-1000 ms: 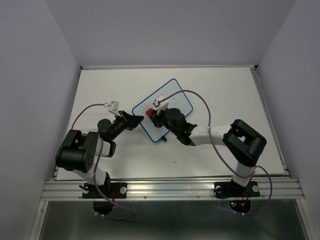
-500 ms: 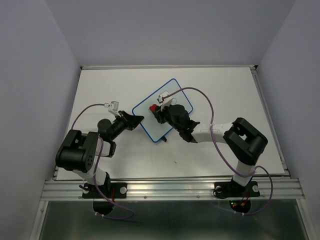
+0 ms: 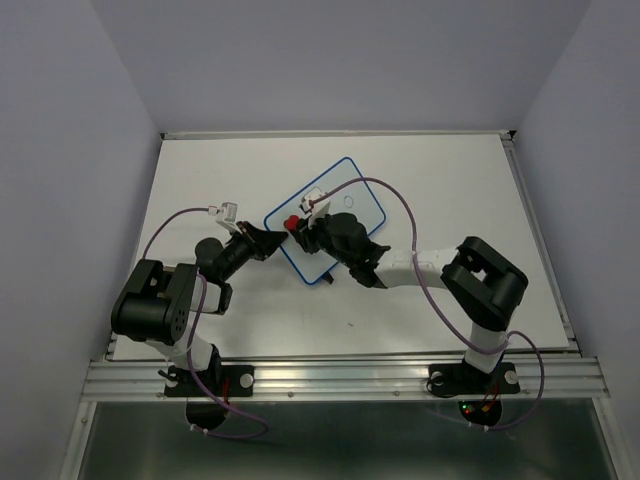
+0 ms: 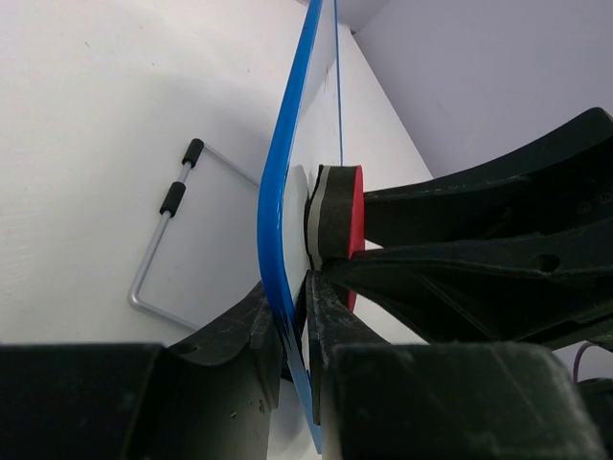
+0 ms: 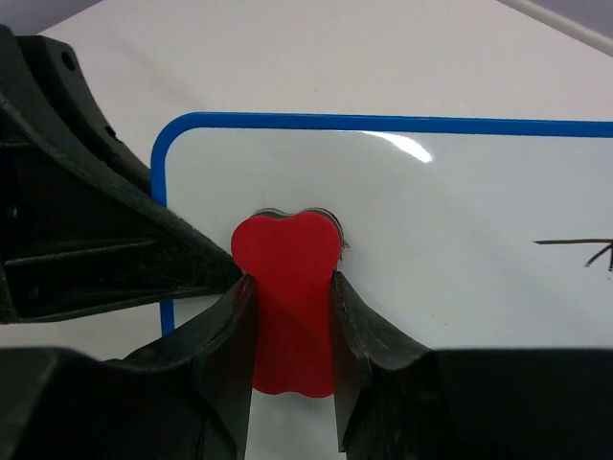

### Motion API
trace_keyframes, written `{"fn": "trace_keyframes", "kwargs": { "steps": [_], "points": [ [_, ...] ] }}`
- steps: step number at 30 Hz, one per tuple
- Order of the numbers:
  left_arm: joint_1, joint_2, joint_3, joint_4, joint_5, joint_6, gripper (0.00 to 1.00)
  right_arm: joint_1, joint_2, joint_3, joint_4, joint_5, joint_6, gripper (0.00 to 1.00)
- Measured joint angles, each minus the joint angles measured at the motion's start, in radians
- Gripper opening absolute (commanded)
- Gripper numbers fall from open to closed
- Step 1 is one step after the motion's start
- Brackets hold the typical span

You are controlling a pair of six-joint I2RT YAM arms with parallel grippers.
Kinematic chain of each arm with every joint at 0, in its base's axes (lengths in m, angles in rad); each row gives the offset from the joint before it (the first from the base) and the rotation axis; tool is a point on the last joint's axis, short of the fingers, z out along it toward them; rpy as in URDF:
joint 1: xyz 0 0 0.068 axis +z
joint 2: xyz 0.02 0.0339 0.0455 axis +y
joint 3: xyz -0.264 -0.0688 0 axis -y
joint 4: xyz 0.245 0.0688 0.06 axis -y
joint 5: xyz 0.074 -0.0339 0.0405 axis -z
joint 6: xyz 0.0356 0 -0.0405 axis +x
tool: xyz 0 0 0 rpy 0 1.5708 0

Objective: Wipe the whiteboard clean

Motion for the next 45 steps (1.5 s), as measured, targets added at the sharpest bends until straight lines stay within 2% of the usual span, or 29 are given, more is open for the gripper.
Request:
{"fn": "trace_keyframes", "kwargs": {
  "steps": [5, 14, 17, 22, 31, 35, 41, 45],
  "points": [
    [0.0, 0.0, 0.0, -0.001, -0.002, 0.0, 0.0, -0.054, 0.0, 0.0, 0.003, 0.031, 0.04, 0.01],
    [0.0, 0.0, 0.0, 0.003, 0.006, 0.0, 0.0, -0.322, -0.005, 0.02, -0.054, 0.059, 0.062, 0.01],
    [-0.001, 0.0, 0.0, 0.003, 0.006, 0.0, 0.0, -0.351, -0.003, 0.025, -0.087, 0.05, 0.055, 0.01],
    [0.0, 0.0, 0.0, 0.003, 0.006, 0.0, 0.0, -0.335, -0.003, 0.031, -0.099, -0.014, 0.029, 0.01],
    [0.0, 0.0, 0.0, -0.003, 0.0, 0.0, 0.0, -0.135, -0.005, 0.058, -0.098, -0.072, -0.025, 0.01],
    [0.0, 0.0, 0.0, -0.003, 0.0, 0.0, 0.0, -0.084, -0.005, 0.06, -0.099, -0.087, -0.019, 0.01],
    [-0.001, 0.0, 0.0, -0.003, -0.003, 0.0, 0.0, -0.104, -0.005, 0.063, -0.104, -0.031, 0.017, 0.01],
    [-0.001, 0.0, 0.0, 0.0, -0.002, 0.0, 0.0, -0.186, -0.021, 0.039, -0.105, -0.013, 0.061, 0.01]
  ]
}}
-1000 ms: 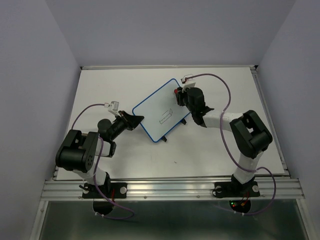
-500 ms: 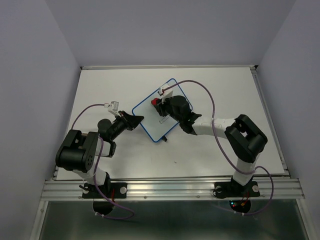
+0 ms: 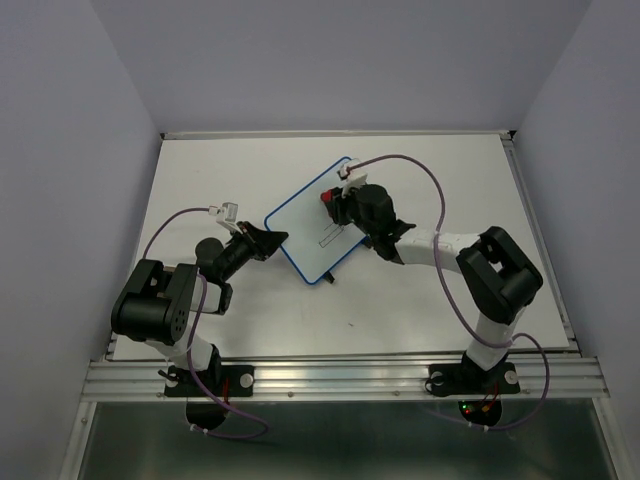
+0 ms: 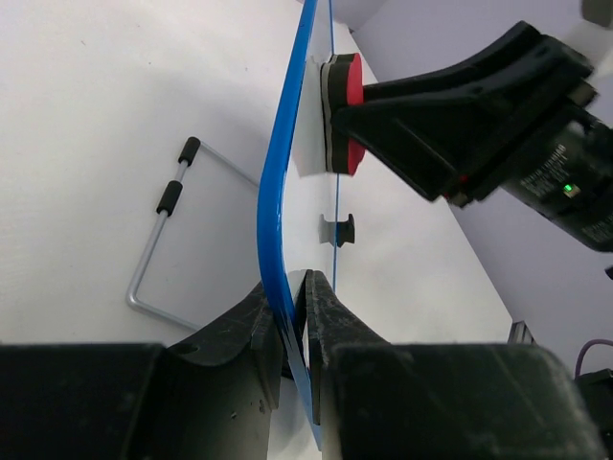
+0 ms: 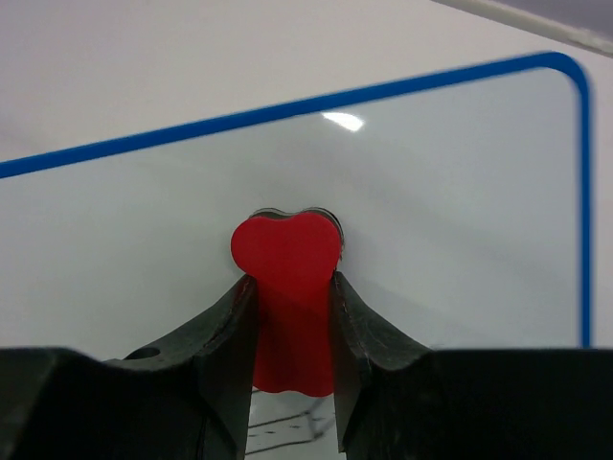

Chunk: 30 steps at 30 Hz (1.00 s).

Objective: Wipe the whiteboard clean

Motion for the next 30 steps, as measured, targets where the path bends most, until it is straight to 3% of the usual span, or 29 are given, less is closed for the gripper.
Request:
{"fn": "trace_keyframes", "kwargs": {
  "steps": [5, 12, 30],
  "points": [
    [0.0, 0.0, 0.0, 0.002, 0.002, 0.0, 0.0, -0.163, -0.011, -0.06, -0.012, 0.055, 0.035, 0.01],
    [0.0, 0.0, 0.0, 0.003, 0.003, 0.0, 0.0, -0.192, -0.032, -0.116, -0.016, 0.034, 0.046, 0.01],
    [0.0, 0.0, 0.0, 0.002, 0.004, 0.001, 0.0, 0.117, -0.063, -0.242, 0.122, -0.175, 0.032, 0.01]
  ]
}}
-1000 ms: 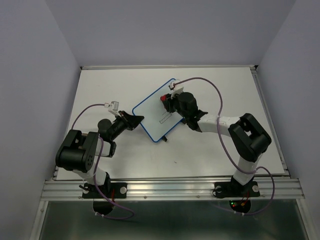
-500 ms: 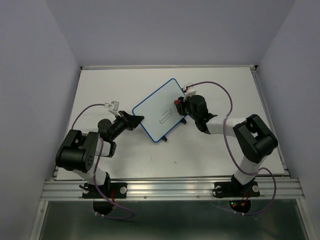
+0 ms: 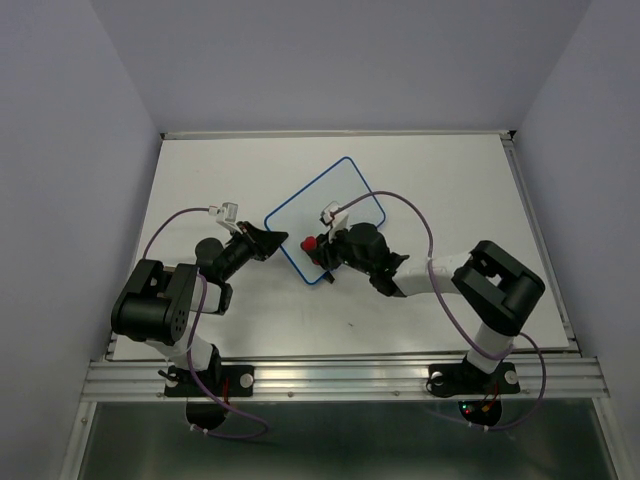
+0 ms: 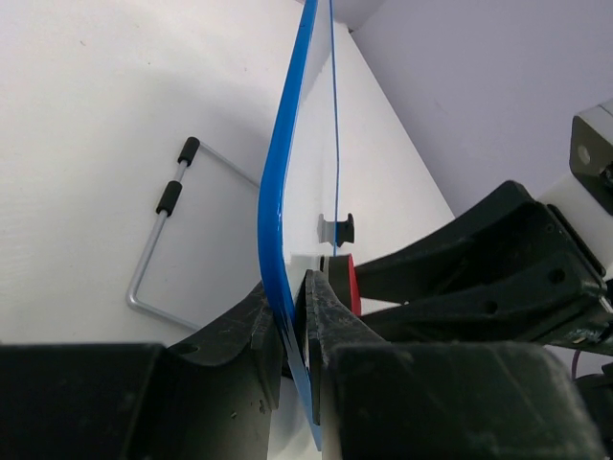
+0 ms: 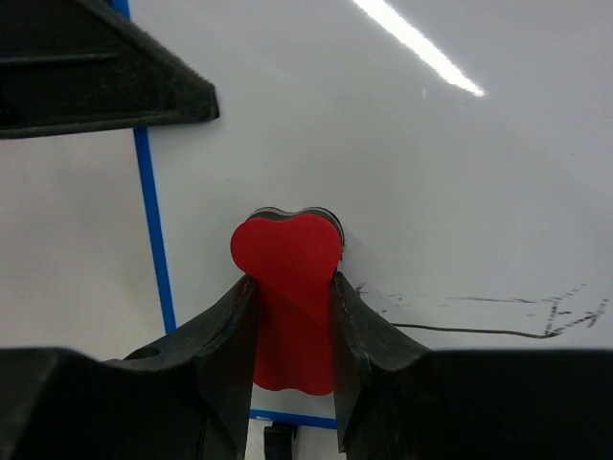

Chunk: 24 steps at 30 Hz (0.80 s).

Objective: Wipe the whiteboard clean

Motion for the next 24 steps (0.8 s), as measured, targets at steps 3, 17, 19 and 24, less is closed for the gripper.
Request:
{"fn": "trace_keyframes", "kwargs": {
  "steps": [3, 17, 19, 24],
  "points": [
    [0.0, 0.0, 0.0, 0.0, 0.001, 0.0, 0.0, 0.009, 0.0, -0.014, 0.006, -0.008, 0.006, 0.01],
    [0.0, 0.0, 0.0, 0.002, 0.005, 0.0, 0.0, -0.201, -0.013, -0.036, 0.034, 0.142, 0.064, 0.01],
    [0.0, 0.0, 0.0, 0.003, 0.006, 0.0, 0.0, -0.252, -0.013, -0.038, 0.034, 0.162, 0.069, 0.01],
    [0.0, 0.0, 0.0, 0.003, 0.007, 0.0, 0.0, -0.305, -0.013, -0.051, 0.034, 0.177, 0.07, 0.01]
  ]
}}
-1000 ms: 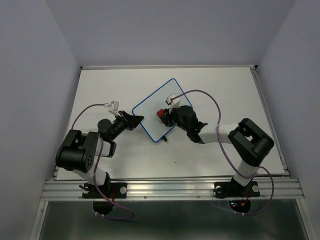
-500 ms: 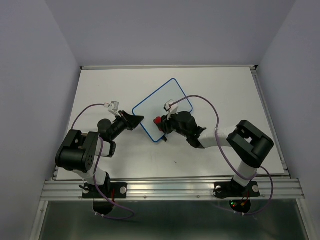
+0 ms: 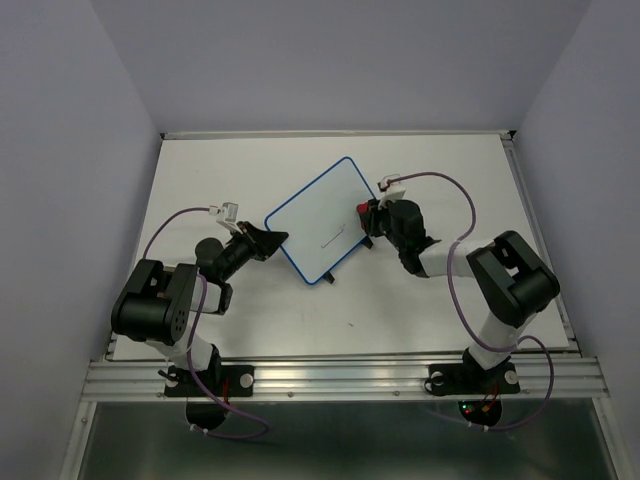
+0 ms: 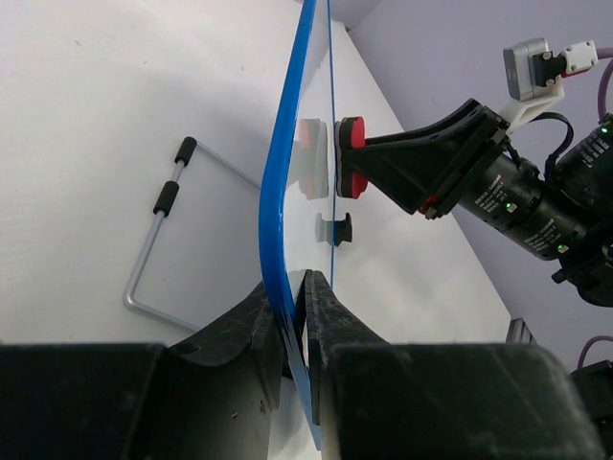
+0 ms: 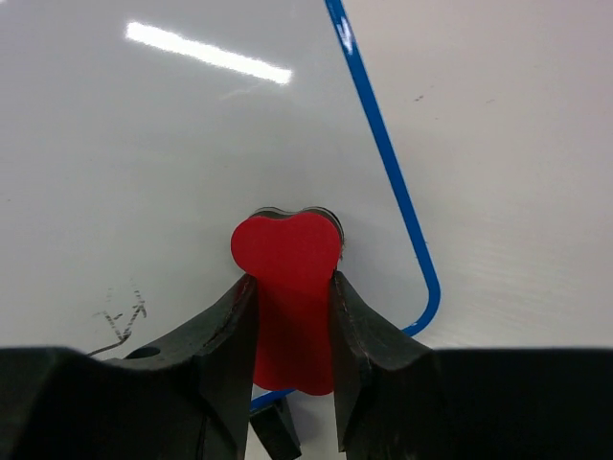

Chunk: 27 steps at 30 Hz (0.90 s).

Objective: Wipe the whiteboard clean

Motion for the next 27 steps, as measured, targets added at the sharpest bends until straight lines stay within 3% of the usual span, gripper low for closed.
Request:
{"fn": "trace_keyframes", "kwargs": {
  "steps": [8, 19, 27],
  "points": [
    [0.0, 0.0, 0.0, 0.0, -0.001, 0.0, 0.0, 0.046, 0.0, -0.01, 0.007, -0.151, -0.036, 0.01],
    [0.0, 0.0, 0.0, -0.001, -0.002, 0.0, 0.0, 0.28, 0.037, -0.023, 0.102, -0.322, -0.071, 0.01],
    [0.0, 0.0, 0.0, 0.0, -0.001, 0.0, 0.0, 0.286, 0.058, -0.064, 0.21, -0.262, -0.042, 0.01]
  ]
}}
